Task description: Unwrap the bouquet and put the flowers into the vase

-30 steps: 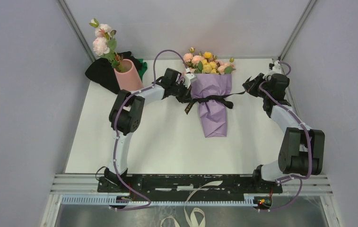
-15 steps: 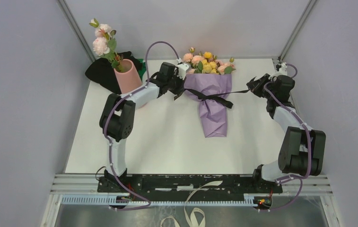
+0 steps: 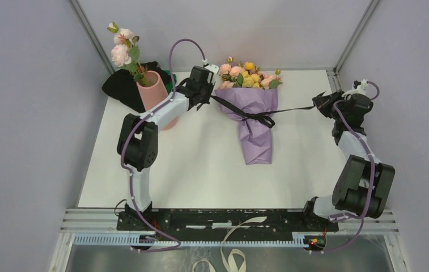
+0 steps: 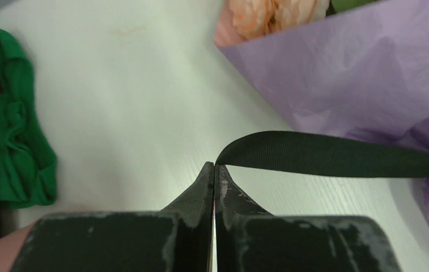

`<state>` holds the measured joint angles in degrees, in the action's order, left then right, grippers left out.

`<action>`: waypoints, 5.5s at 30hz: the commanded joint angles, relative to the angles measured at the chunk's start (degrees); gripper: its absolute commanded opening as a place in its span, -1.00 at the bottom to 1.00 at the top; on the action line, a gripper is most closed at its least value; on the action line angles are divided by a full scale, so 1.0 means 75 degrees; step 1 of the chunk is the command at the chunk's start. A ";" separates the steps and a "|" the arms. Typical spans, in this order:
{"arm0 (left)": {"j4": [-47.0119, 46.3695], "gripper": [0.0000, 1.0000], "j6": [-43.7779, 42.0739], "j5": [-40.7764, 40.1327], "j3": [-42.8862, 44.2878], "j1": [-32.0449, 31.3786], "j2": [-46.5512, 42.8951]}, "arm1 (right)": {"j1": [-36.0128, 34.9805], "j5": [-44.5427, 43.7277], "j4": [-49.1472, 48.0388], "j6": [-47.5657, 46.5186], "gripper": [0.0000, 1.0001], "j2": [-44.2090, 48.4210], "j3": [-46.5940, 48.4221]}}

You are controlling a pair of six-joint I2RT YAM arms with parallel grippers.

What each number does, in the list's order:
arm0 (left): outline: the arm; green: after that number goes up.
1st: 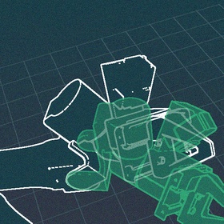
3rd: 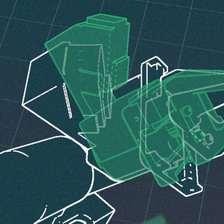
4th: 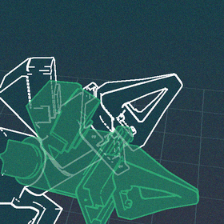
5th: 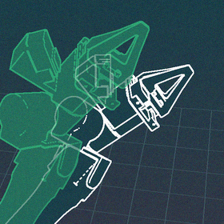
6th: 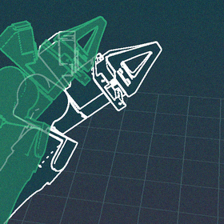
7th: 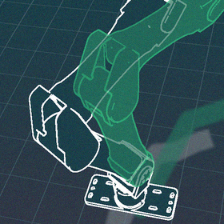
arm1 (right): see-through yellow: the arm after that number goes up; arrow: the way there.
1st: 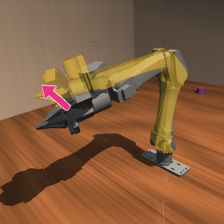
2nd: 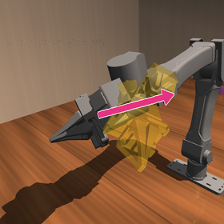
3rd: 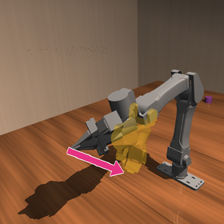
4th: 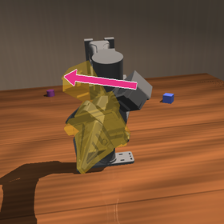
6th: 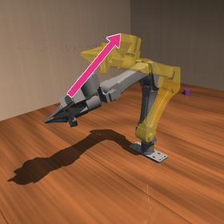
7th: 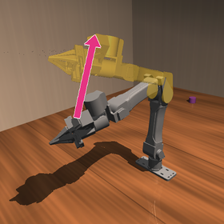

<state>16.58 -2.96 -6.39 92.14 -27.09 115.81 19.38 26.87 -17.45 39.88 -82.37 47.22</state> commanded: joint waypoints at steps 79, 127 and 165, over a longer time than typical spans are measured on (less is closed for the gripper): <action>-0.0762 0.90 0.2257 -0.1495 0.0275 -0.1544 -0.0610 | -0.3539 -0.1489 0.3815 -0.4083 0.69 -0.1223 0.2830; 0.0160 0.91 0.3244 -0.0404 0.2809 -0.1206 0.2808 | -0.4899 -0.2221 0.3965 -0.4226 -0.99 -0.1505 0.2600; 0.0328 0.90 0.3245 -0.0551 0.2832 -0.1181 0.2647 | -0.4902 -0.2525 0.3986 -0.4630 -0.40 -0.1369 0.1964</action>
<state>19.20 20.93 -10.00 113.75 -36.07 139.33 -17.37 9.69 14.46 6.48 -92.53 62.54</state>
